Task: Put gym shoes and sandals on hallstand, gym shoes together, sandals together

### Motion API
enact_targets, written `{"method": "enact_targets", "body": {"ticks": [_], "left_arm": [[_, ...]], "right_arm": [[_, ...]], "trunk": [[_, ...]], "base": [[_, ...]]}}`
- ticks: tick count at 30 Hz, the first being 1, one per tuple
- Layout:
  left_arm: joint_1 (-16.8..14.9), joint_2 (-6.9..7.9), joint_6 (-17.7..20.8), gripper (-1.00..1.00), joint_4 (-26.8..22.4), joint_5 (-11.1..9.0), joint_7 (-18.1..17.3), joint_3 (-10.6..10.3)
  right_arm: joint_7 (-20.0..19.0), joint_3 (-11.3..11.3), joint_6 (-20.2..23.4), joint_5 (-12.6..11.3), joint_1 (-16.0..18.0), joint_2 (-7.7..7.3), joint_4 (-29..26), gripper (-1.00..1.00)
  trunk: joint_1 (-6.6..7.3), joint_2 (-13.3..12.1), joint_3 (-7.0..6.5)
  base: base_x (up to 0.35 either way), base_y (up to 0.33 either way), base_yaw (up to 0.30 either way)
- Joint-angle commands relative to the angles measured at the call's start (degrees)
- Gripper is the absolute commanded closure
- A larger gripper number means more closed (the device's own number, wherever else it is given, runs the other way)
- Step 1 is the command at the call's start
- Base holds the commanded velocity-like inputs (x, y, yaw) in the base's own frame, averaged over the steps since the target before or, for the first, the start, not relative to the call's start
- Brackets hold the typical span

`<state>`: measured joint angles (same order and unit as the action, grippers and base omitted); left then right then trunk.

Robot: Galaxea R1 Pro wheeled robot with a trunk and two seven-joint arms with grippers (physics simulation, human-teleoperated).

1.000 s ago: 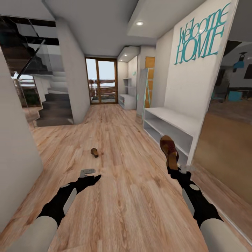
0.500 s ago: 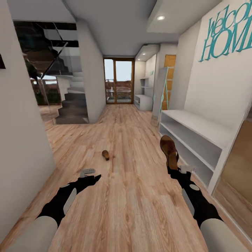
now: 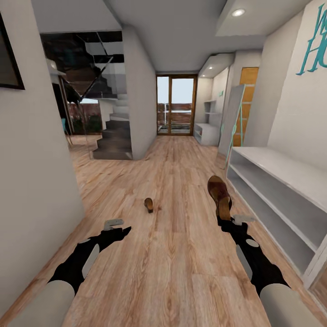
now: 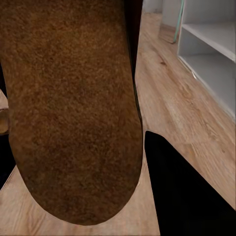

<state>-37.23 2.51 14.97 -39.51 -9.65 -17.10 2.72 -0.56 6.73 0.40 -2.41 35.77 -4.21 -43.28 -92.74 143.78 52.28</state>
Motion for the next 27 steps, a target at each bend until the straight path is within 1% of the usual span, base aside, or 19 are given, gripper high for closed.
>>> {"method": "enact_targets", "body": {"ticks": [1, 4, 7, 27], "left_arm": [[0.0, -0.04, 0.6, -1.0, 0.0, -0.5, -0.2, 0.2], [0.0, -0.04, 0.6, -1.0, 0.0, -0.5, -0.2, 0.2], [0.0, -0.04, 0.5, -1.0, 0.0, -0.5, -0.2, 0.1], [0.0, -0.04, 0.5, -1.0, 0.0, -0.5, -0.2, 0.2]], "right_arm": [[-0.1, 0.0, 0.0, -0.4, 0.0, -0.01, -0.1, 1.0], [-0.1, 0.0, 0.0, -0.4, 0.0, -0.01, -0.1, 1.0], [-0.1, 0.0, 0.0, -0.4, 0.0, -0.01, -0.1, 1.0], [-0.2, 0.1, 0.0, -0.4, 0.0, -0.01, -0.1, 1.0]], "trunk": [[-0.02, 0.0, 0.06], [-0.02, 0.0, 0.06], [-0.02, 0.0, 0.06], [-0.02, 0.0, 0.06]], "base": [[0.294, -0.221, 0.285], [0.295, -0.221, 0.206], [0.296, -0.221, 0.064], [0.297, -0.221, 0.003]]}}
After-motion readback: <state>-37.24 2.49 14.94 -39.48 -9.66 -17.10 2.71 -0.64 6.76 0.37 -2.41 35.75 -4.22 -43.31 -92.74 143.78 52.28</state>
